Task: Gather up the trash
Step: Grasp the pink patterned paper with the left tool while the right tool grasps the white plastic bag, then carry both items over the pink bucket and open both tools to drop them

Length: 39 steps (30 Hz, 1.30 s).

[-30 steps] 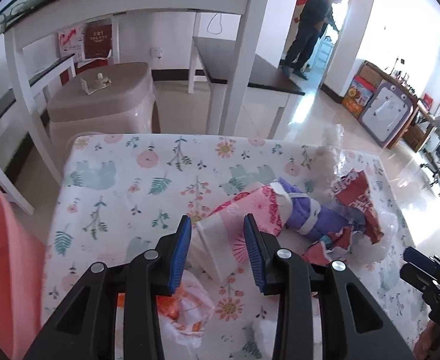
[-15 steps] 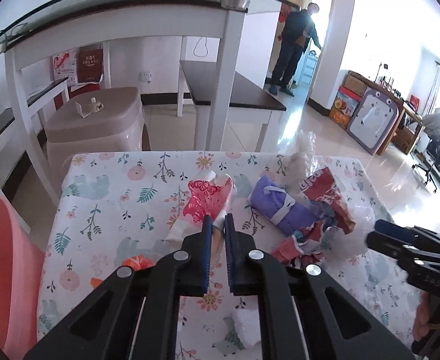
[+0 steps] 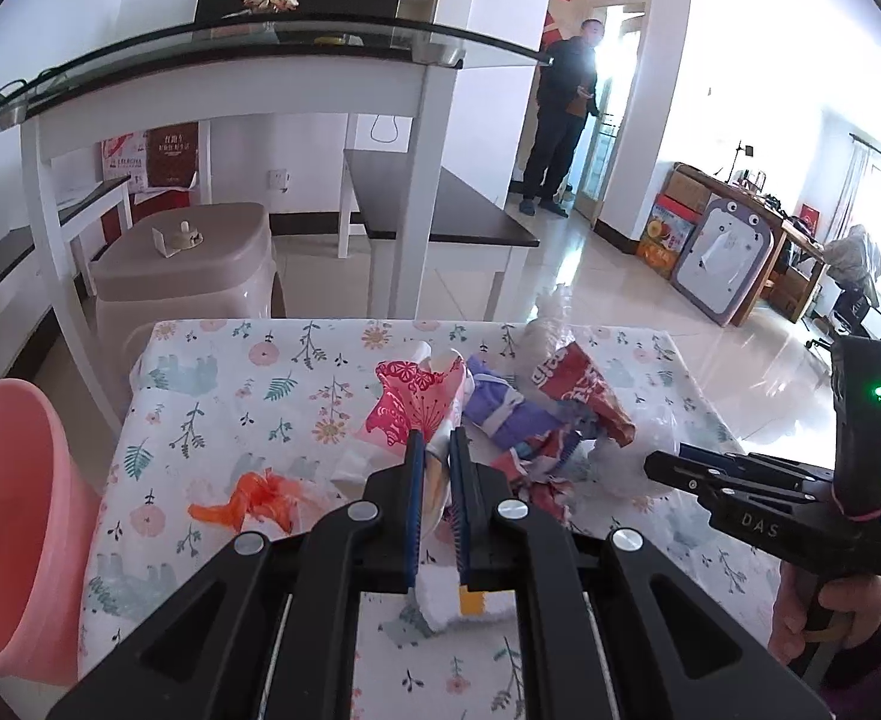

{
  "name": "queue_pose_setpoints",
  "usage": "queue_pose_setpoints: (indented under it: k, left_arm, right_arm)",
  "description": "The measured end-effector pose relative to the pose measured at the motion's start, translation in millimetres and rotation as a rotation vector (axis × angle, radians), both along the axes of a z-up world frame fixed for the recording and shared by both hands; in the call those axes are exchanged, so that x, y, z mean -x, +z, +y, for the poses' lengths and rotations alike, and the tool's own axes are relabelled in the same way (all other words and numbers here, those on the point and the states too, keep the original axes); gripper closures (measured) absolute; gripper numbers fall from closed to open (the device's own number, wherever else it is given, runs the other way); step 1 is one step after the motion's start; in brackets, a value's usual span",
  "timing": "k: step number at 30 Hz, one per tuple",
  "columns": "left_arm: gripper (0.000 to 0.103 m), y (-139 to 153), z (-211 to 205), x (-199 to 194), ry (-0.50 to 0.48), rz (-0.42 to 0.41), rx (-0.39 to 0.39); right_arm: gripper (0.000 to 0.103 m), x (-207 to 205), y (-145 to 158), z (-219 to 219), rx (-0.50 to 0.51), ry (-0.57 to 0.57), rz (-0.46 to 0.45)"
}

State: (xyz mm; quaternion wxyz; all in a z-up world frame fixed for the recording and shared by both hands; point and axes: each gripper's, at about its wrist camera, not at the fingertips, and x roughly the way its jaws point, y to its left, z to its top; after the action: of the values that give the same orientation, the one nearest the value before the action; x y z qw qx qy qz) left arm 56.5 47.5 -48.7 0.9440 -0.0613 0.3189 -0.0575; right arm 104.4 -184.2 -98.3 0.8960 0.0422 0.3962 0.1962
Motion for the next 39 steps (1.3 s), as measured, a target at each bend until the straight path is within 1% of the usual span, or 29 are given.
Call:
queue_pose_setpoints:
  k: [9, 16, 22, 30, 35, 39]
  left_arm:
    - [0.096, 15.6, 2.0, 28.0, 0.018, -0.038, -0.010]
    - [0.096, 24.6, 5.2, 52.1, 0.050, -0.067, -0.028]
    - [0.096, 26.3, 12.6, 71.7, 0.079, -0.071, -0.040]
    - [0.096, 22.6, 31.6, 87.2, 0.138, -0.059, -0.050]
    - [0.096, 23.4, 48.0, 95.9, 0.187, -0.056, -0.056]
    - [0.096, 23.5, 60.2, 101.3, 0.234, -0.055, -0.076]
  right_arm:
    - [0.081, 37.1, 27.4, -3.8, -0.029, -0.003, -0.072]
    - [0.081, 57.4, 47.2, 4.7, -0.052, 0.028, -0.120]
    - [0.081, 67.4, 51.0, 18.5, -0.049, 0.055, -0.126]
    - [0.081, 73.1, 53.8, 41.7, -0.040, 0.106, -0.128]
    - [0.081, 73.3, 56.0, 64.5, -0.033, 0.157, -0.130]
    - [0.081, 71.2, 55.8, 86.9, -0.030, 0.207, -0.124]
